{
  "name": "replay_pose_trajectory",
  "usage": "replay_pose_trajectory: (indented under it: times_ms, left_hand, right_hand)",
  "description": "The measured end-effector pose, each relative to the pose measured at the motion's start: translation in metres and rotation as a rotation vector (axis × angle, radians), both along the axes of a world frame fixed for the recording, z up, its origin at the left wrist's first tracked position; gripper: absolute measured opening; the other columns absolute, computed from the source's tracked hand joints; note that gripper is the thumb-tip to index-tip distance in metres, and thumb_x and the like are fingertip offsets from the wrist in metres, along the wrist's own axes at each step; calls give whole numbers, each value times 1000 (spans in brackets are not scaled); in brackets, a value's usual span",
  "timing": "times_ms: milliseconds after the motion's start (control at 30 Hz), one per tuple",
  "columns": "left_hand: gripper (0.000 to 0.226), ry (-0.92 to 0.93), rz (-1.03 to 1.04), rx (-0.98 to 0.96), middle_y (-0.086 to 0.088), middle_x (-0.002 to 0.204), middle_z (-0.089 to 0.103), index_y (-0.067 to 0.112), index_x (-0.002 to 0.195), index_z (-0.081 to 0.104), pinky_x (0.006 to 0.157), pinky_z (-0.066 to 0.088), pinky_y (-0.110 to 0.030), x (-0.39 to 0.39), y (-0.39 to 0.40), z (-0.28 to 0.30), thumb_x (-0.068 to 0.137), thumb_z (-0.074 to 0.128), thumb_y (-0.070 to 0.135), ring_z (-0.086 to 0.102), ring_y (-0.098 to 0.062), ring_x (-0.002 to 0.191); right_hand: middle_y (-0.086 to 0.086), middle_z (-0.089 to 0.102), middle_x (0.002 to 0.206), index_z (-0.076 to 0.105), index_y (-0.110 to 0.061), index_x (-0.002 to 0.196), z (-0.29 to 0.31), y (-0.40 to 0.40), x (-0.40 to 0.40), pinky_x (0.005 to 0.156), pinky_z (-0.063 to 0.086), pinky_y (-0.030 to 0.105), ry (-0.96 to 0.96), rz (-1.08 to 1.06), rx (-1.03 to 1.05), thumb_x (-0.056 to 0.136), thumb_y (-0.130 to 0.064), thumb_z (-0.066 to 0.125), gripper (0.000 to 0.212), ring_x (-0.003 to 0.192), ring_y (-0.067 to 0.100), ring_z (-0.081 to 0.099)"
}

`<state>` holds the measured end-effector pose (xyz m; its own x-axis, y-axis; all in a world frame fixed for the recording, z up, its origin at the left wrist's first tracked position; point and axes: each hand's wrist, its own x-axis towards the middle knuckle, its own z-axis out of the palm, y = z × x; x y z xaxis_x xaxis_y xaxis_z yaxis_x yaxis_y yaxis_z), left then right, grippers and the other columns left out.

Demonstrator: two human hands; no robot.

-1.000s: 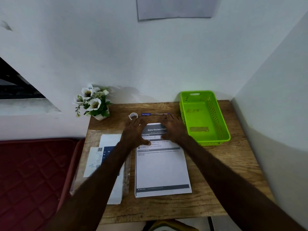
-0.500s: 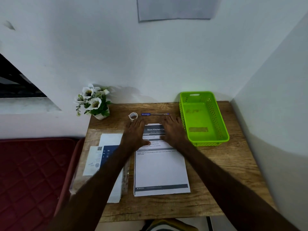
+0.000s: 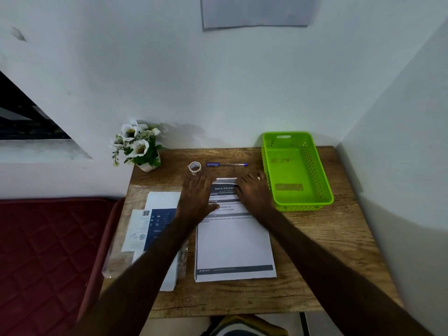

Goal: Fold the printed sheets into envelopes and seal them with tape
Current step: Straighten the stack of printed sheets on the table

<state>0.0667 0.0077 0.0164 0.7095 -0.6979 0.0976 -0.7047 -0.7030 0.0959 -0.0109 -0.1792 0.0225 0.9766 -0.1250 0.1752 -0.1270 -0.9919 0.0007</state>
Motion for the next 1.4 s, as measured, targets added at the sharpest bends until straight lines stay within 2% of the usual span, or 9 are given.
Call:
replay_pose_trajectory:
  times_ms: [133, 267, 400, 567, 700, 967, 1100, 1300, 1400]
  left_hand:
    - [80, -49, -48, 17, -15, 129, 66, 10, 132, 60, 109, 42, -54, -2, 3, 0, 70, 89, 51, 61, -36, 122]
    - [56, -97, -64, 6, -15, 119, 70, 9, 124, 66, 103, 49, -53, -5, 2, 0, 80, 86, 37, 65, -35, 113]
    - [49, -129, -68, -50, -17, 130, 67, 7, 133, 63, 106, 47, -55, -4, 0, -1, 90, 77, 24, 63, -36, 121]
    - [58, -138, -66, -9, -17, 145, 57, 10, 144, 55, 109, 44, -55, 1, -2, 0, 91, 75, 20, 56, -36, 133]
    - [69, -74, -30, 78, -19, 150, 52, 12, 147, 53, 111, 42, -59, 5, -5, 0, 85, 81, 26, 50, -38, 139]
    - [61, -26, 19, 139, -15, 159, 41, 14, 151, 43, 118, 30, -54, 13, -16, -7, 97, 65, 30, 37, -34, 148]
    - [45, 6, 31, 143, -15, 154, 46, 13, 145, 49, 116, 33, -52, 15, -22, -6, 101, 55, 22, 42, -33, 144]
    - [45, -82, 19, 126, -13, 133, 65, 13, 127, 66, 100, 49, -50, 13, -22, 0, 85, 79, 24, 61, -32, 123]
    - [37, -215, 6, 75, -13, 115, 72, 11, 112, 71, 95, 52, -53, 10, -18, -2, 79, 83, 21, 68, -33, 109]
  right_hand:
    - [5, 76, 94, 77, -14, 92, -2, -2, -2, 105, 41, 51, -3, 50, -11, 98, -18, 52, 27, 99, 29, 68]
    - [3, 77, 83, 78, -18, 82, 2, -2, -8, 105, 46, 53, -47, 64, -48, 89, -14, 64, 16, 90, 27, 71]
    - [4, 77, 85, 78, -17, 81, 2, -3, -9, 98, 51, 54, -107, 74, -52, 85, -13, 71, 9, 89, 28, 72]
    - [2, 77, 109, 78, -17, 96, 4, -5, 6, 97, 51, 50, -98, 32, -20, 86, -19, 74, 11, 104, 29, 71]
    - [1, 58, 147, 63, -20, 133, -1, -10, 20, 115, 25, 48, 146, 5, 25, 108, -28, 34, 39, 134, 31, 50]
    - [-1, 53, 149, 55, -23, 140, 0, -15, 29, 111, 27, 46, 199, 18, -32, 107, -31, 28, 43, 137, 30, 43]
    - [9, 48, 150, 57, -23, 138, 0, -16, 34, 110, 29, 45, 238, 1, -43, 104, -33, 37, 41, 135, 32, 42]
    - [4, 56, 142, 67, -22, 125, -2, -14, 36, 112, 29, 42, 224, 16, 7, 100, -31, 43, 36, 132, 27, 47]
    - [5, 65, 132, 69, -18, 116, -1, -10, 31, 105, 40, 40, 202, 16, 102, 97, -27, 47, 31, 122, 28, 57]
